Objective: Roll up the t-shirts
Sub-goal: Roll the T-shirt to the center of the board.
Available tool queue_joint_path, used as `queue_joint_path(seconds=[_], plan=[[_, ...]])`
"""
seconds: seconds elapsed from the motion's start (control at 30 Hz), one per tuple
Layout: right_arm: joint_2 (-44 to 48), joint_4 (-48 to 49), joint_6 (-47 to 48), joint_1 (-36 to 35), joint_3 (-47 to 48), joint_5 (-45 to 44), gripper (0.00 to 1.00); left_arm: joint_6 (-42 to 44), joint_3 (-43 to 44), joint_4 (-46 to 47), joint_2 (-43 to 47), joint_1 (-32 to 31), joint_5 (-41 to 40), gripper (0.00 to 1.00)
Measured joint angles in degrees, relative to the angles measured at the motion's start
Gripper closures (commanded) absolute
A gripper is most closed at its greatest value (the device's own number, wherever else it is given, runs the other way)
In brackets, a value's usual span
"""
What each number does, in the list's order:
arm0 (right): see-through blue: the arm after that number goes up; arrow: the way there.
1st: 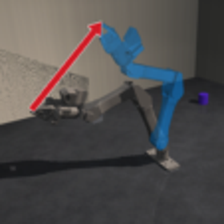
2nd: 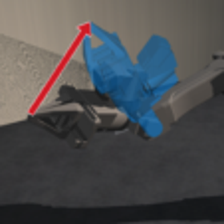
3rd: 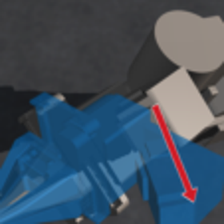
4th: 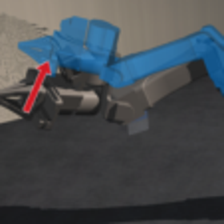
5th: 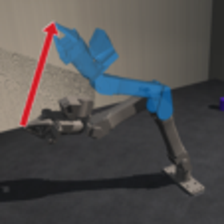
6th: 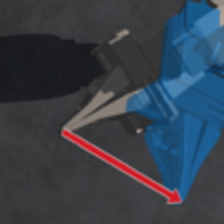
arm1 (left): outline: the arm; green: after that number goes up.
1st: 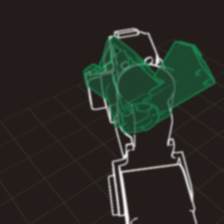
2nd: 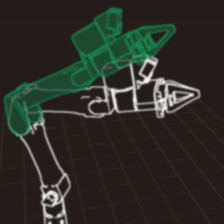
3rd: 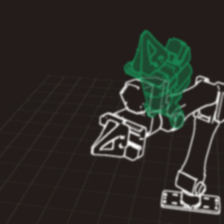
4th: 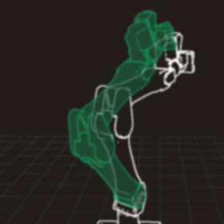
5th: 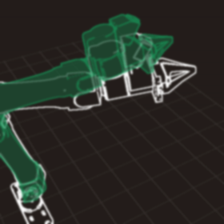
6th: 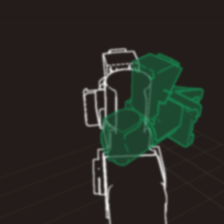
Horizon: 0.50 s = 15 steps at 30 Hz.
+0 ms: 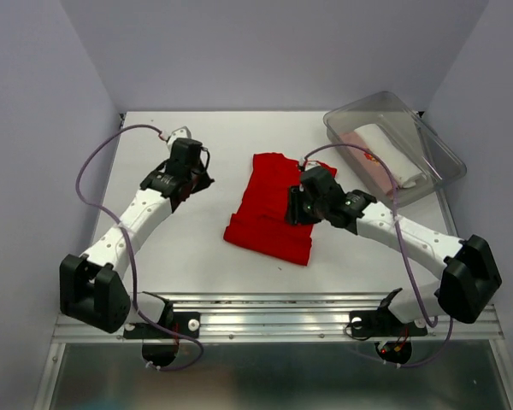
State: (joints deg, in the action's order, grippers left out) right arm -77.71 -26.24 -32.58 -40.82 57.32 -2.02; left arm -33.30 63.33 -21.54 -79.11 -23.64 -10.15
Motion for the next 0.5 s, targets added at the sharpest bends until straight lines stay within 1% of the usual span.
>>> queue_joint_path(seconds=[0.07,0.1,0.2,0.27,0.37,0.4,0.5], plan=[[-1.99,-0.83,4.07,-2.08,3.13,-0.74,0.46,0.33,0.35,-0.81,3.39,2.16,-0.42,0.89],[-3.5,-1.05,6.38,-3.72,4.76,-1.64,0.42,0.35,0.35,-1.38,4.7,2.95,-0.48,0.88],[-7.15,-1.25,12.55,-8.83,7.89,-4.96,0.4,0.28,0.26,-3.04,7.98,5.31,-0.52,0.85],[-10.14,-1.57,17.59,-13.53,9.6,-8.28,0.33,0.02,-0.83,-3.69,10.75,7.13,-0.39,0.85],[-14.23,-1.44,22.62,-18.82,10.58,-12.5,0.29,-0.28,-2.49,-4.44,13.84,8.92,-0.37,0.85],[-15.63,-1.42,24.28,-20.2,10.58,-13.77,0.24,-0.35,-3.26,-4.72,14.84,9.53,-0.24,0.85],[-18.62,-1.31,28.52,-22.8,10.45,-16.61,0.2,-0.48,-4.66,-5.51,16.5,10.67,0.0,0.85]])
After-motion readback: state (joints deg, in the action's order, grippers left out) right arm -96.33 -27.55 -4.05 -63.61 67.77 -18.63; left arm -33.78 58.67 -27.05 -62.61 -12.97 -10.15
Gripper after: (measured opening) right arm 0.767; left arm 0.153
